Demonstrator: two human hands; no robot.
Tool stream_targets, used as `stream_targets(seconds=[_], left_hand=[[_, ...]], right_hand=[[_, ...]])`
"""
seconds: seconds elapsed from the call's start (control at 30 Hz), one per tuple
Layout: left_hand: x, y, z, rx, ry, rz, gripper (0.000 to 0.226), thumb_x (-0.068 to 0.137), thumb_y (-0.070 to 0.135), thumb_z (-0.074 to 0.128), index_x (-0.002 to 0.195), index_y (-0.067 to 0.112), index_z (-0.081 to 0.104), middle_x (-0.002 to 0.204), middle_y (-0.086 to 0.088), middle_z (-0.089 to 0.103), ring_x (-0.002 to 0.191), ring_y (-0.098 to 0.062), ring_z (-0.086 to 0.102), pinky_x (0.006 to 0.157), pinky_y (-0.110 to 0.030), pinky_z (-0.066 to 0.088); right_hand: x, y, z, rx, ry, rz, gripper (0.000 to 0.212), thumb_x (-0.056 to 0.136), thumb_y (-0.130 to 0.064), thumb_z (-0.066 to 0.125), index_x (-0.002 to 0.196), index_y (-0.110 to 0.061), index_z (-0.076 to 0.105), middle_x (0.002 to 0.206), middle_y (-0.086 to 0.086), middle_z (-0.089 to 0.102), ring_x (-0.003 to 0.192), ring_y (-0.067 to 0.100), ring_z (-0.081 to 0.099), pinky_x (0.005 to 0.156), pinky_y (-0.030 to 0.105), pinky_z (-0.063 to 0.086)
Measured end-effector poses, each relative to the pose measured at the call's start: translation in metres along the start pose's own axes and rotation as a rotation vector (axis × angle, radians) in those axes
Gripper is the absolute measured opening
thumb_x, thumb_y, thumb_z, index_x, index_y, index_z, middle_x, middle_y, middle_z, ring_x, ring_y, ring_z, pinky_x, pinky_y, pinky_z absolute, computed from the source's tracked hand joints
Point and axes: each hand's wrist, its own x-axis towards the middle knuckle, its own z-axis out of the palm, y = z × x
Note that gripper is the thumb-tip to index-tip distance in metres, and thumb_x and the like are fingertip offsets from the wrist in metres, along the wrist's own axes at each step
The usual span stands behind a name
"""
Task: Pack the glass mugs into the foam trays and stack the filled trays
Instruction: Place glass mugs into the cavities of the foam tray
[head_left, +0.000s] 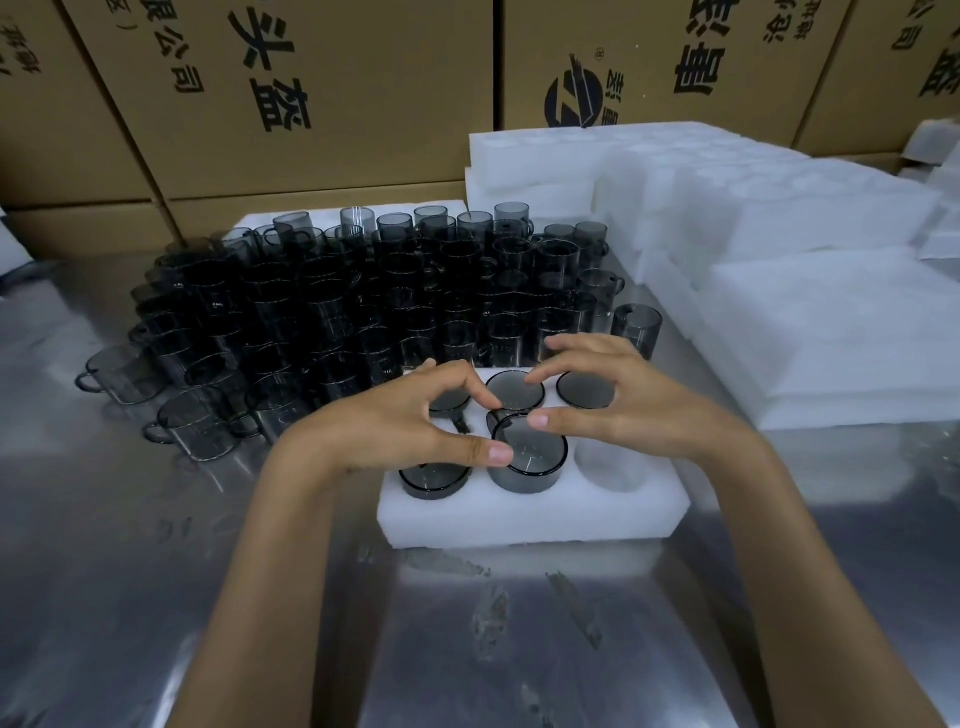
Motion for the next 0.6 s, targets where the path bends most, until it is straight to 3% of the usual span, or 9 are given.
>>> stream_targets(seconds=[0.1, 0.13, 0.27, 0.33, 0.43, 0.53, 0.6], left_hand=[[0.002, 0.000, 0.002, 0.015, -0.029, -0.018, 0.058, 0.055, 0.065, 0.078, 0.108, 0.053, 0.058, 0.142, 0.044, 0.019, 0.146, 0.005, -0.013, 0.110, -0.031, 0.009], [0.004, 0.000, 0.003, 0.026, -0.037, -0.029, 0.057, 0.059, 0.061, 0.080, 0.110, 0.052, 0.056, 0.141, 0.045, 0.016, 0.145, 0.006, -0.014, 0.112, -0.032, 0.008], [0.009, 0.005, 0.006, 0.074, -0.013, -0.123, 0.079, 0.068, 0.051, 0.083, 0.129, 0.059, 0.034, 0.162, 0.016, 0.007, 0.151, -0.010, -0.001, 0.119, -0.043, 0.019], [0.009, 0.008, 0.005, 0.091, -0.014, -0.143, 0.088, 0.070, 0.051, 0.082, 0.137, 0.061, 0.026, 0.163, 0.016, 0.003, 0.151, -0.010, -0.004, 0.120, -0.045, 0.017], [0.009, 0.006, 0.005, 0.142, -0.049, -0.112, 0.084, 0.075, 0.055, 0.077, 0.143, 0.054, 0.028, 0.159, 0.028, -0.007, 0.145, 0.002, -0.020, 0.119, -0.041, 0.005], [0.011, 0.006, 0.009, 0.143, 0.061, -0.076, 0.066, 0.079, 0.053, 0.073, 0.137, 0.049, 0.040, 0.151, 0.026, 0.016, 0.147, -0.001, -0.003, 0.115, -0.031, 0.014], [0.018, 0.008, 0.017, 0.169, 0.248, -0.038, 0.047, 0.083, 0.045, 0.070, 0.125, 0.045, 0.049, 0.134, 0.023, 0.032, 0.143, -0.006, 0.015, 0.119, -0.038, 0.013]], right_hand=[[0.000, -0.001, 0.000, -0.044, -0.036, 0.062, 0.065, 0.059, -0.075, 0.069, 0.120, -0.061, 0.054, 0.156, -0.025, 0.022, 0.147, -0.001, 0.000, 0.123, 0.050, 0.009], [0.000, -0.002, 0.002, -0.066, -0.046, 0.079, 0.069, 0.061, -0.072, 0.071, 0.125, -0.060, 0.051, 0.159, -0.024, 0.018, 0.148, -0.001, -0.003, 0.123, 0.049, 0.006], [0.006, -0.002, 0.005, -0.141, -0.033, 0.114, 0.082, 0.066, -0.067, 0.075, 0.139, -0.056, 0.038, 0.162, -0.021, 0.008, 0.149, 0.004, -0.008, 0.120, 0.044, 0.001], [0.007, -0.001, 0.005, -0.148, -0.036, 0.125, 0.086, 0.067, -0.067, 0.075, 0.141, -0.055, 0.035, 0.162, -0.020, 0.009, 0.150, 0.005, -0.007, 0.121, 0.047, 0.004], [0.005, 0.004, 0.007, -0.116, -0.017, 0.103, 0.084, 0.063, -0.072, 0.072, 0.139, -0.055, 0.041, 0.160, -0.019, 0.019, 0.149, 0.003, 0.002, 0.123, 0.046, 0.009], [0.012, 0.012, 0.011, 0.073, 0.227, 0.049, 0.060, 0.073, -0.065, 0.072, 0.127, -0.044, 0.059, 0.147, -0.019, 0.041, 0.141, 0.003, 0.026, 0.114, 0.028, 0.023], [0.021, 0.022, 0.009, 0.250, 0.459, 0.067, 0.037, 0.086, -0.048, 0.070, 0.118, -0.030, 0.067, 0.130, -0.013, 0.055, 0.124, 0.005, 0.047, 0.097, 0.016, 0.035]])
